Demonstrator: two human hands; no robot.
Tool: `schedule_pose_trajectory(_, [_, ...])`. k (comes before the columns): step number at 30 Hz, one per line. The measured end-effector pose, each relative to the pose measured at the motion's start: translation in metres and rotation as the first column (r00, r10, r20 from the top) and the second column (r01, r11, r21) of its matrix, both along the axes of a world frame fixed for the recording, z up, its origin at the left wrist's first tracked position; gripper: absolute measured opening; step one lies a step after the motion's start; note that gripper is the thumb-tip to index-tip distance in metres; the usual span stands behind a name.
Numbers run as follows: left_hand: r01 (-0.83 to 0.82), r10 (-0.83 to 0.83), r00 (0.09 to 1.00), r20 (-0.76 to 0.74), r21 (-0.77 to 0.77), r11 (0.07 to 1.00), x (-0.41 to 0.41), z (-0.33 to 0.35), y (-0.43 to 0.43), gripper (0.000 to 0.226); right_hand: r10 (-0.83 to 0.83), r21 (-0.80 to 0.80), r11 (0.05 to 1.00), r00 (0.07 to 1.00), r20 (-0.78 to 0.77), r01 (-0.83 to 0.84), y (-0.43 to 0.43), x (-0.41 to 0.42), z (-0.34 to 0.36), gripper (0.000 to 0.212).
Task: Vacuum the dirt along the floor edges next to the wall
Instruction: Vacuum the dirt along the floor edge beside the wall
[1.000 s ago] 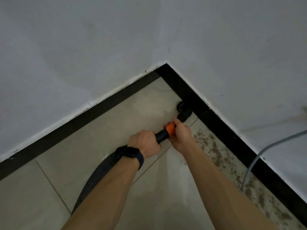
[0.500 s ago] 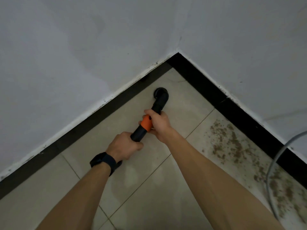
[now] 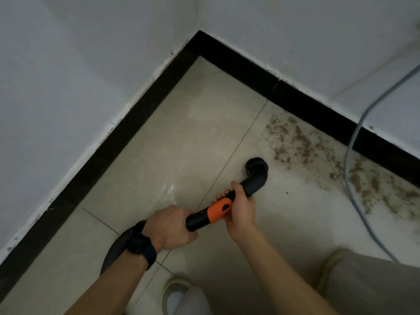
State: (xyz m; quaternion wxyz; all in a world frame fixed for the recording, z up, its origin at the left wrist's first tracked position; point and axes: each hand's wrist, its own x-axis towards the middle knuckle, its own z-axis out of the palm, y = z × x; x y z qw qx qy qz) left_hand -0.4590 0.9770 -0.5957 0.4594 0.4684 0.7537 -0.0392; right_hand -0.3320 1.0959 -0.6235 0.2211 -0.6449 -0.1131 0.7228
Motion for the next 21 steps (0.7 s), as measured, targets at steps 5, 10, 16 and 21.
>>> schedule_pose_trajectory(5, [-0.026, 0.025, 0.999, -0.024, -0.042, 0.999, -0.003, 0.005, -0.018, 0.014, 0.001, -0.005, 1.000, 0.999, 0.047, -0.001, -0.022, -0.002, 0.007, 0.011])
schedule_pose_trajectory(10, [-0.079, 0.078, 0.997, -0.009, -0.056, 0.995, 0.005, 0.001, -0.014, 0.016, 0.033, 0.026, 0.999, 0.990, 0.134, -0.037, -0.019, -0.004, 0.001, 0.013])
schedule_pose_trajectory(16, [-0.135, 0.137, 0.990, 0.041, -0.038, 0.990, 0.025, -0.002, 0.020, 0.021, 0.034, 0.105, 0.993, 0.981, 0.189, -0.055, 0.017, 0.005, 0.001, 0.017])
schedule_pose_trajectory(21, [-0.153, 0.154, 0.987, 0.035, -0.027, 0.988, 0.028, -0.002, 0.034, 0.021, 0.026, 0.115, 0.992, 0.981, 0.194, -0.049, 0.032, 0.002, 0.003, 0.017])
